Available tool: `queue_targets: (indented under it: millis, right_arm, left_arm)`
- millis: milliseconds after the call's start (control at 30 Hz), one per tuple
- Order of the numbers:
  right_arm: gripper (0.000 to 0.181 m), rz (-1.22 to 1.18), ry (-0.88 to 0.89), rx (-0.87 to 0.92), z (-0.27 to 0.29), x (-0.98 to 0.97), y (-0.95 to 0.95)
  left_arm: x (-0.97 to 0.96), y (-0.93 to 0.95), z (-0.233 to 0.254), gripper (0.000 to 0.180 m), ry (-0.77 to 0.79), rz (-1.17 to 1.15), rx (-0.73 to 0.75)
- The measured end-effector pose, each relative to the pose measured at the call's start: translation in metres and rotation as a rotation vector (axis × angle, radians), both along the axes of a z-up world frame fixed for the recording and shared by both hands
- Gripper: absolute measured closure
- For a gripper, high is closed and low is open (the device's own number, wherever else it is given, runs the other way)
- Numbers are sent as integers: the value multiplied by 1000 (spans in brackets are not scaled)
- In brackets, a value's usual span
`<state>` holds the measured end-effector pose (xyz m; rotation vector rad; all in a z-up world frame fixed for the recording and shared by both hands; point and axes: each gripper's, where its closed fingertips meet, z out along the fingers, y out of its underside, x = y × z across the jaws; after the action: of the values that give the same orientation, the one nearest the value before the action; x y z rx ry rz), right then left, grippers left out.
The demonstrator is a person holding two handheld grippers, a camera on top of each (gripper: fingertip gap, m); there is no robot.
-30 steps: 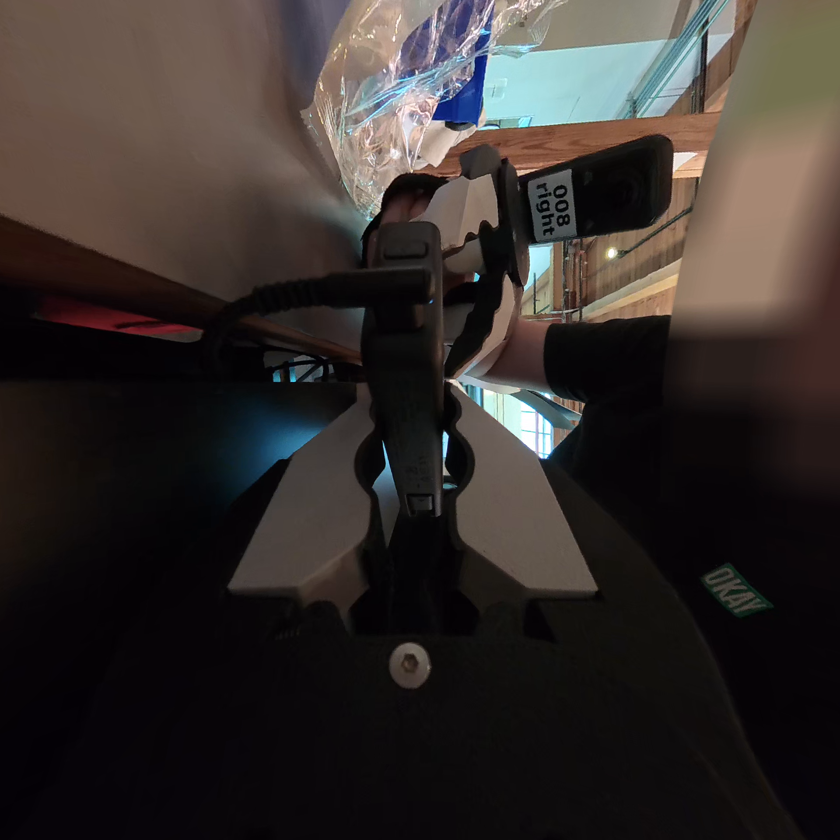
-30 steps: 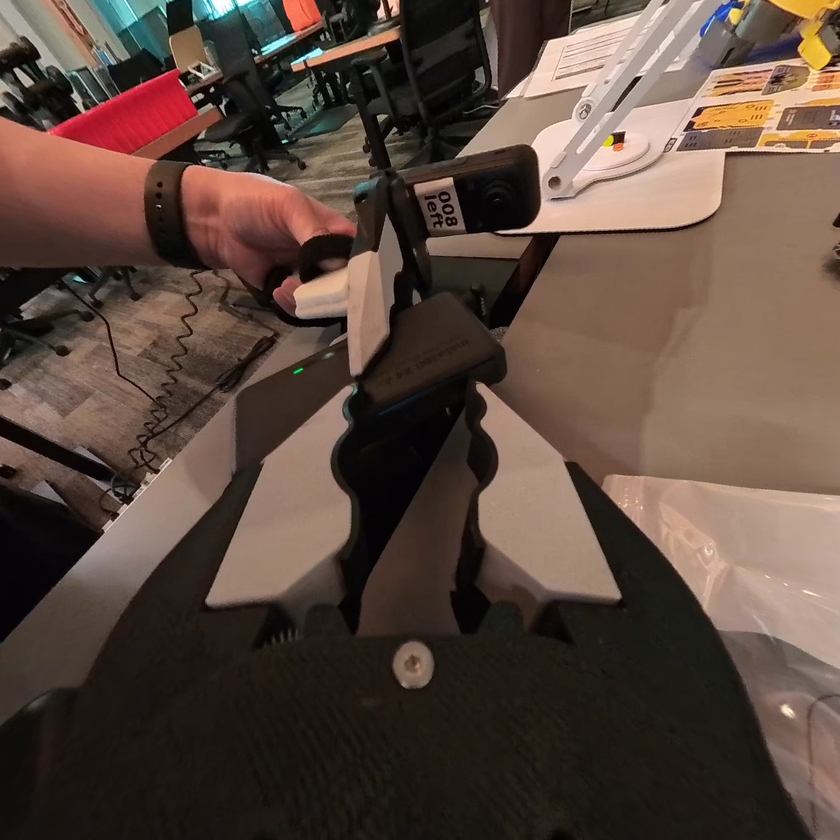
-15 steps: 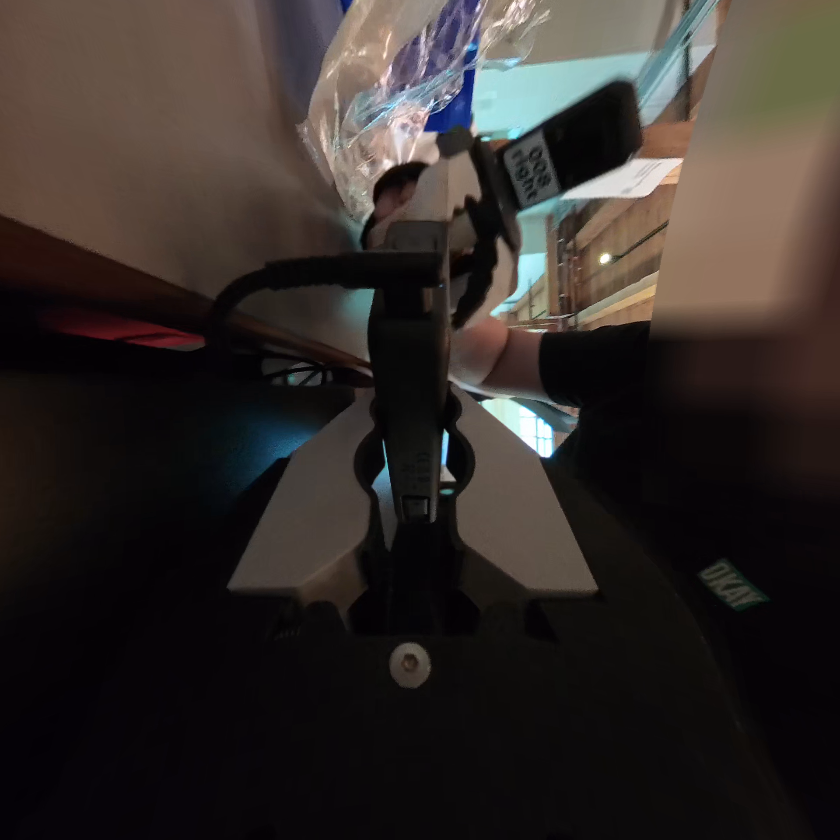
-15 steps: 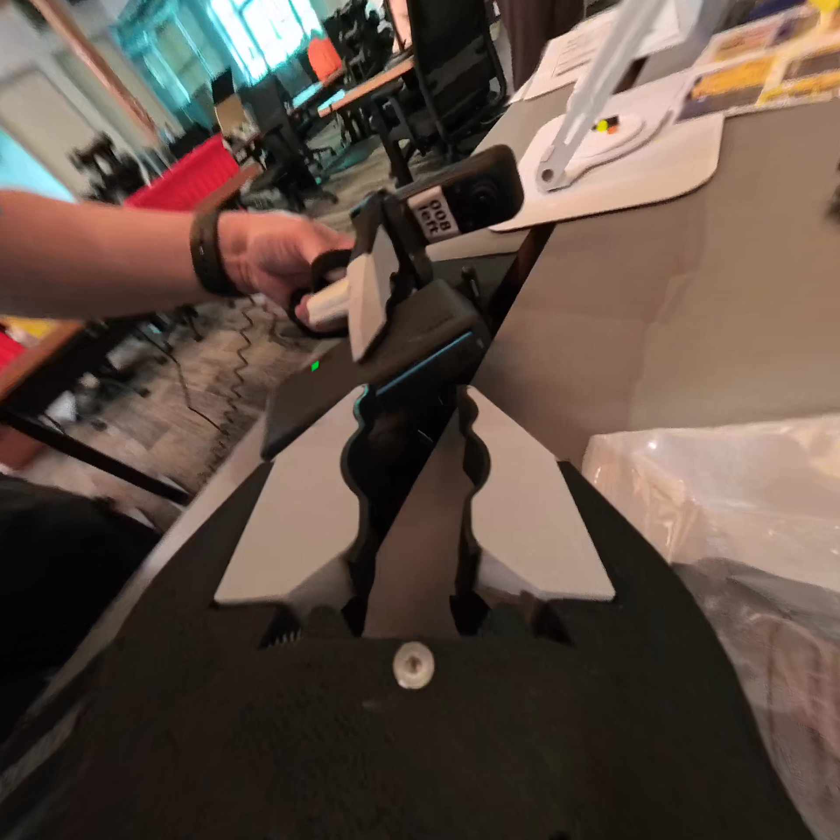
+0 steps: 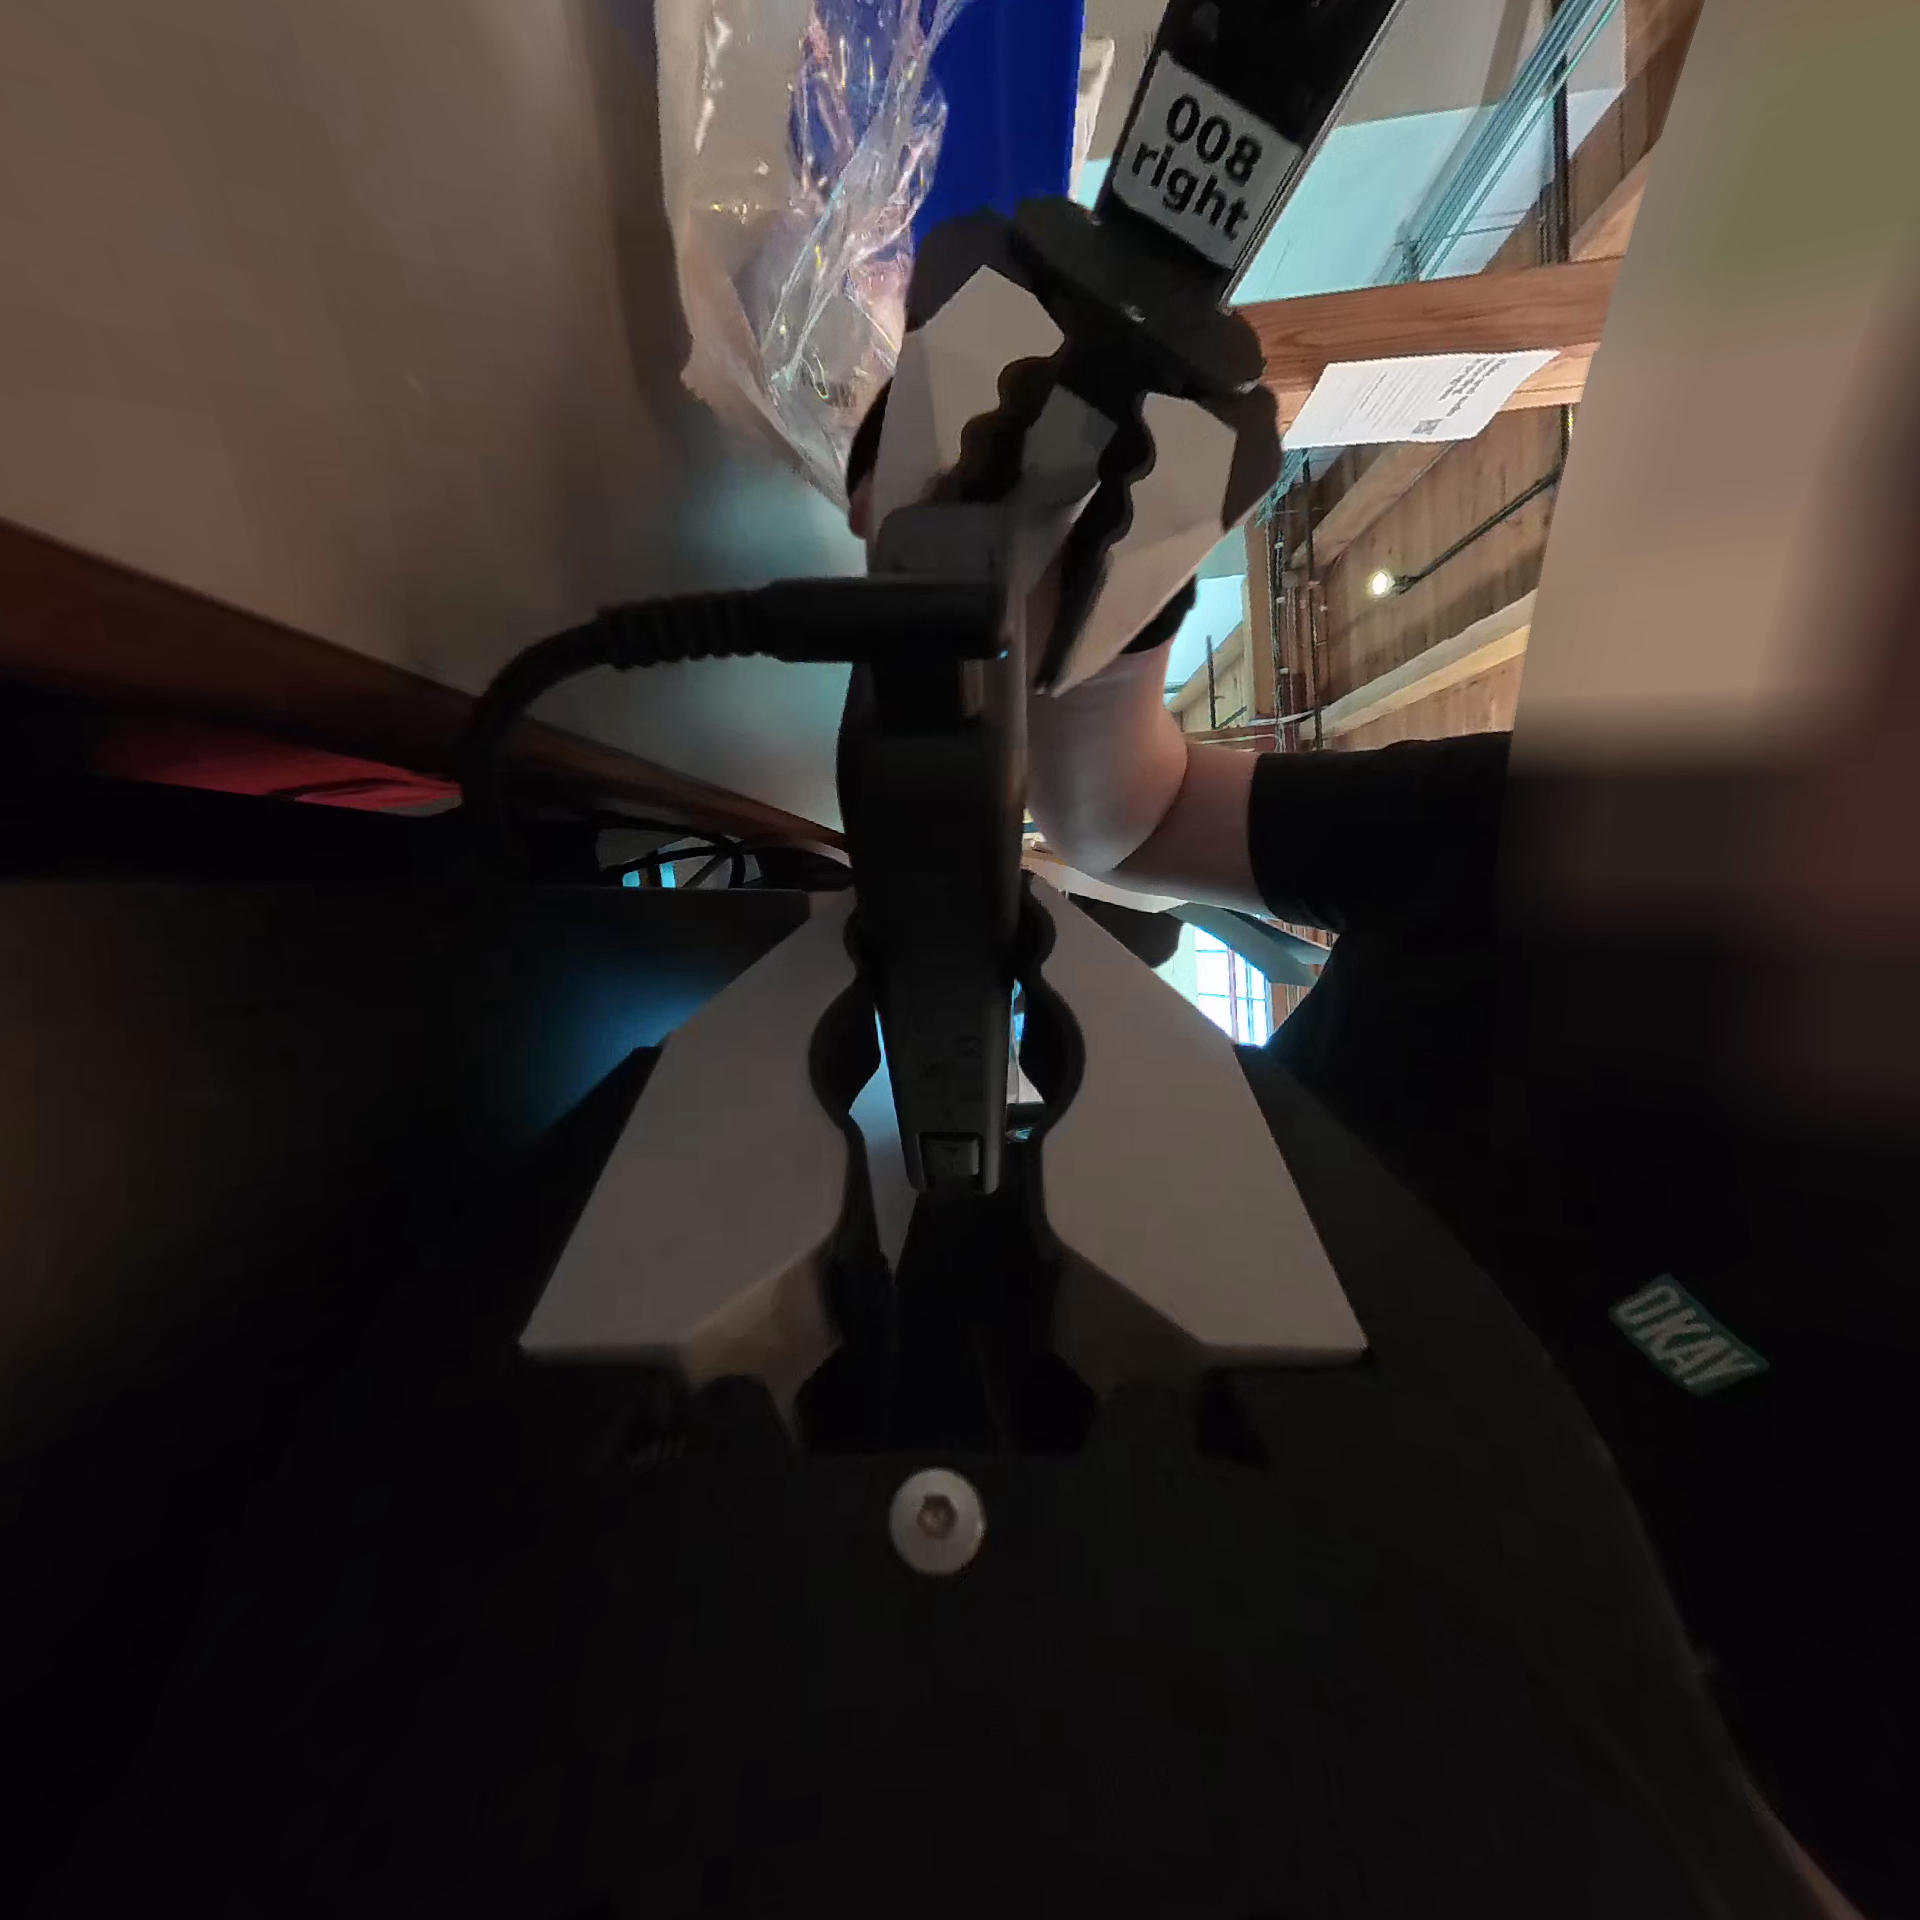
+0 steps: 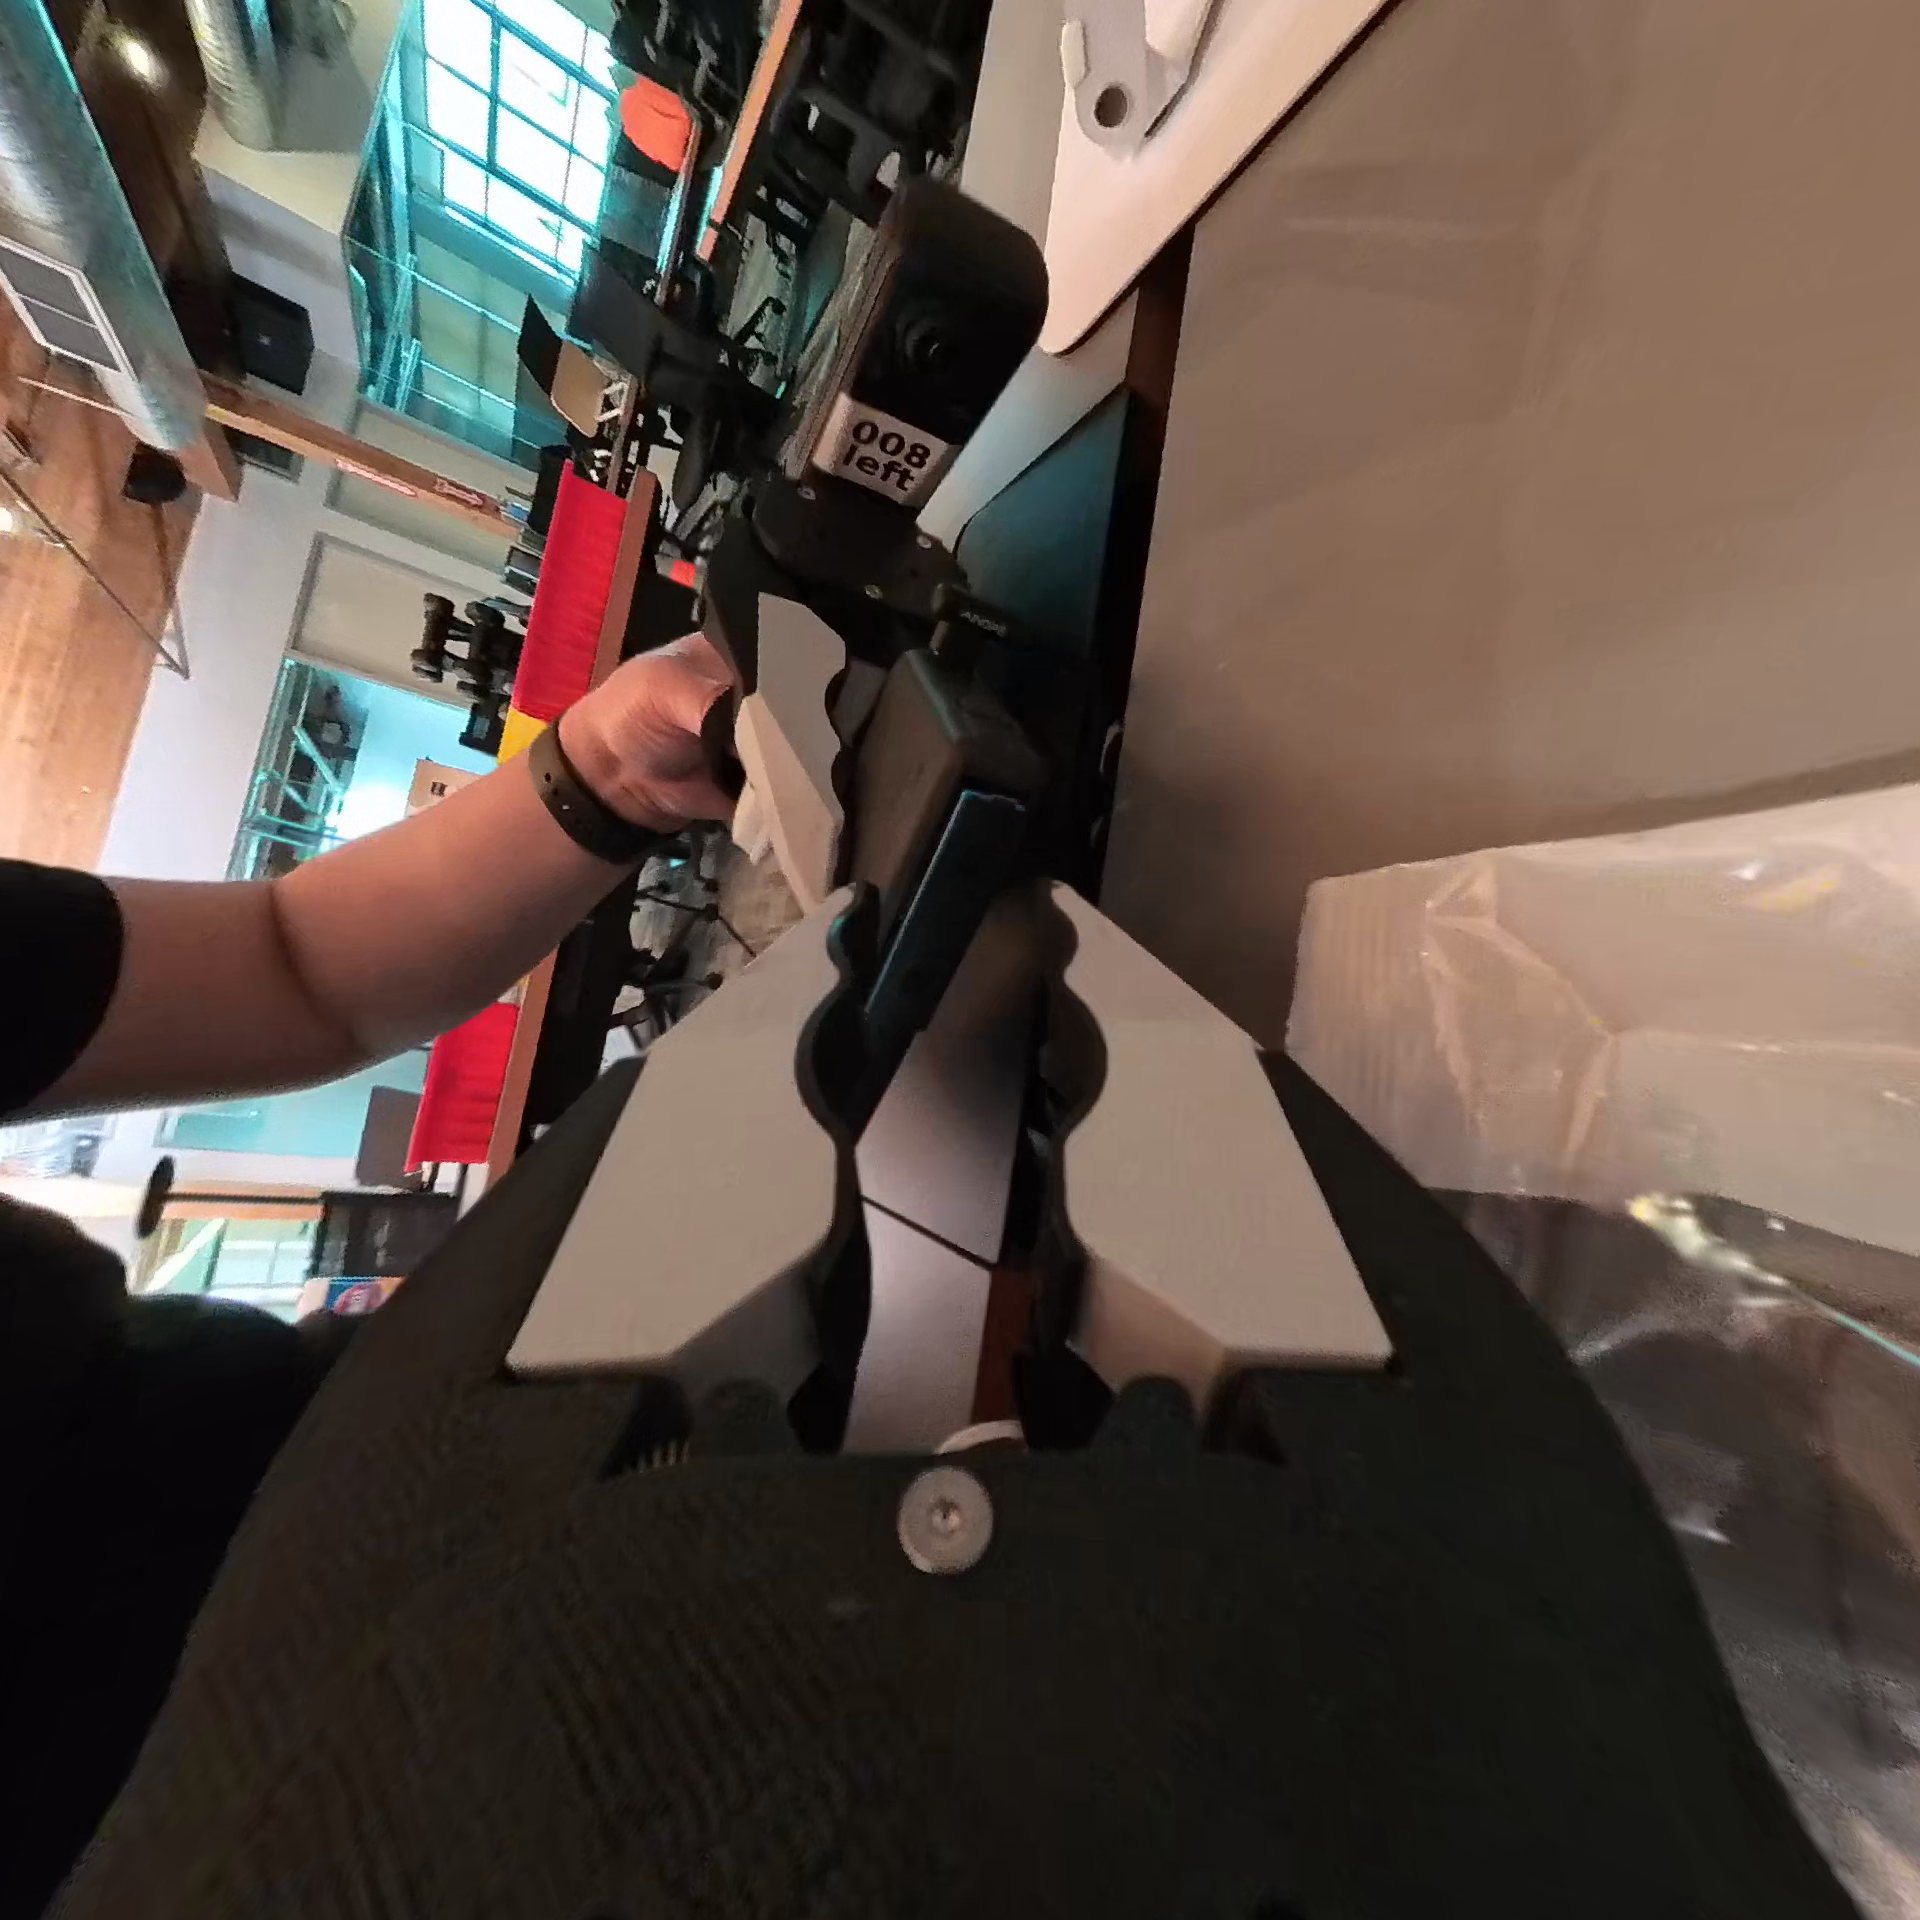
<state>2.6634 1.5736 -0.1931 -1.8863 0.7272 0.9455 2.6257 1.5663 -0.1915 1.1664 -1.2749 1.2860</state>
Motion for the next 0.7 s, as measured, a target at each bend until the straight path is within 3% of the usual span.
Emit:
queue_targets:
  millis: [367, 600, 700]
  right_arm:
    - [168, 70, 251, 17, 7, -3, -4]
    - [169, -34, 133, -41, 14, 24, -30]
    - [169, -90, 199, 5, 23, 29, -34]
  left_arm:
    - [-3, 0, 6, 159, -33, -2, -58]
    - [-4, 4, 10, 159, -54, 13, -96]
    - [-3, 6, 13, 159, -61, 32, -122]
